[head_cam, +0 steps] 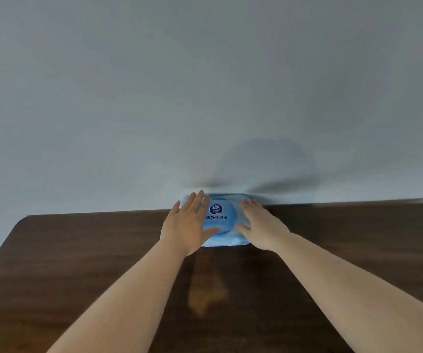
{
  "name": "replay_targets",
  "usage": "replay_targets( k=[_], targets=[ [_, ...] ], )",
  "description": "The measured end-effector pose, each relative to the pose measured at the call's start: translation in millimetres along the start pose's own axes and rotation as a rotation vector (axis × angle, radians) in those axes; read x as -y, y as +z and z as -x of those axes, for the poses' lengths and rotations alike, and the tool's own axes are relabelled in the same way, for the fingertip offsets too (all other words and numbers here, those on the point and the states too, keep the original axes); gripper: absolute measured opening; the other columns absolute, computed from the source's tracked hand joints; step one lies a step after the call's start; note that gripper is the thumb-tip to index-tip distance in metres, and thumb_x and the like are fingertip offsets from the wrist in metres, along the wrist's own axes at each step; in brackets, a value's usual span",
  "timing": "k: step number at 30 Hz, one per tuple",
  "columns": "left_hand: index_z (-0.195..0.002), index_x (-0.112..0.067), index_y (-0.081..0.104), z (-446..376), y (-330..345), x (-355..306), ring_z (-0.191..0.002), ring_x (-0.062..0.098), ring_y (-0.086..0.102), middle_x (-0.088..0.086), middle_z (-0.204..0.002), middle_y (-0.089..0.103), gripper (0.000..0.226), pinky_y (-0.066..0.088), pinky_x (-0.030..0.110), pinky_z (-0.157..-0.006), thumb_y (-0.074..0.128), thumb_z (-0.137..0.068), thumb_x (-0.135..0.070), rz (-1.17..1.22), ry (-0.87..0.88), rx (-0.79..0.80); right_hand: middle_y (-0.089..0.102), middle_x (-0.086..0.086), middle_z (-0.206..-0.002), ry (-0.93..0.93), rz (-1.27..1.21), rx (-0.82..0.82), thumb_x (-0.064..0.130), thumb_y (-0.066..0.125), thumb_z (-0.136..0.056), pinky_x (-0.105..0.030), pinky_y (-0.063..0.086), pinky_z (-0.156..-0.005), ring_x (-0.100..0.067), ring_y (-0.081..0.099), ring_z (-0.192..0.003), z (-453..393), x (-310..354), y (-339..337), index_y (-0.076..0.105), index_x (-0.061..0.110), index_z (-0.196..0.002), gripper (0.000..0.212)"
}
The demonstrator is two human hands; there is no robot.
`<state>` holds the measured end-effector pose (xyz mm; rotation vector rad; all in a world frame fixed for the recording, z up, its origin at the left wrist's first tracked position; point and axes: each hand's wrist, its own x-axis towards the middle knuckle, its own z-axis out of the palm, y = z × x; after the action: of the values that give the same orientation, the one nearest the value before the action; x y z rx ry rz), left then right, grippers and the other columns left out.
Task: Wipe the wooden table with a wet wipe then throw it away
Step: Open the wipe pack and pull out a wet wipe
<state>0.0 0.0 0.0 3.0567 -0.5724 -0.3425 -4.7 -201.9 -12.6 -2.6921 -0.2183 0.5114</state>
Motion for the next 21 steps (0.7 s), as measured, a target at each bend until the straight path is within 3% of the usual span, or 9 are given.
replay_targets(
  k=[11,13,15,18,19,21],
  targets=[
    [-0.150,-0.015,0.011,-29,21,3,-0.146,0.017,0.003,0.003,-0.160,0.007,0.076,0.005,0.029,-0.116,0.031,-0.092,-0.060,0.001,0.103,0.037,0.001,0.001,-0.160,-0.067,-0.022,0.038,0.046,0.043,-0.095,-0.031,0.013,-0.116,-0.011,0.001,-0.146,-14,-16,13,0.003,0.014,-0.151,0.075],
    [-0.148,-0.013,0.022,-28,15,2,-0.145,0.019,0.014,0.005,-0.157,0.021,0.075,0.014,0.028,-0.114,0.029,-0.091,-0.062,0.082,0.073,0.056,0.001,0.001,-0.160,-0.063,-0.017,0.044,0.047,0.042,-0.095,-0.031,0.014,-0.116,-0.011,0.002,-0.146,-12,-14,11,0.004,0.015,-0.151,0.075],
    [-0.137,-0.011,0.044,-29,9,0,-0.131,0.024,0.042,0.007,-0.141,0.049,0.074,0.035,0.033,-0.101,0.029,-0.089,-0.065,0.268,-0.045,-0.089,0.000,0.002,-0.160,-0.056,-0.005,0.049,0.048,0.042,-0.095,-0.032,0.014,-0.116,-0.011,0.002,-0.146,-10,-13,10,0.003,0.015,-0.151,0.075],
    [-0.114,-0.009,0.053,-31,-1,-3,-0.094,0.030,0.057,0.010,-0.111,0.059,0.048,0.045,0.040,-0.072,0.051,-0.090,-0.050,0.462,-0.235,-0.462,0.002,0.002,-0.160,-0.043,0.014,0.049,0.047,0.043,-0.095,-0.032,0.016,-0.116,-0.011,0.005,-0.146,-8,-9,7,0.004,0.014,-0.151,0.075],
    [-0.101,-0.010,0.051,-30,-4,-3,-0.083,0.029,0.055,0.009,-0.100,0.059,0.042,0.042,0.038,-0.064,0.054,-0.089,-0.049,0.480,-0.317,-0.513,0.003,0.002,-0.160,-0.040,0.024,0.043,0.047,0.044,-0.095,-0.032,0.018,-0.115,-0.012,0.007,-0.146,-7,-8,6,0.006,0.015,-0.151,0.075],
    [-0.082,-0.014,0.045,-29,-4,-5,-0.073,0.026,0.054,0.006,-0.084,0.061,0.040,0.037,0.034,-0.059,0.049,-0.090,-0.053,0.415,-0.473,-0.382,0.008,0.003,-0.160,-0.048,0.050,0.024,0.046,0.044,-0.095,-0.032,0.021,-0.114,-0.012,0.010,-0.146,-7,-7,5,0.011,0.016,-0.151,0.071]
  ],
)
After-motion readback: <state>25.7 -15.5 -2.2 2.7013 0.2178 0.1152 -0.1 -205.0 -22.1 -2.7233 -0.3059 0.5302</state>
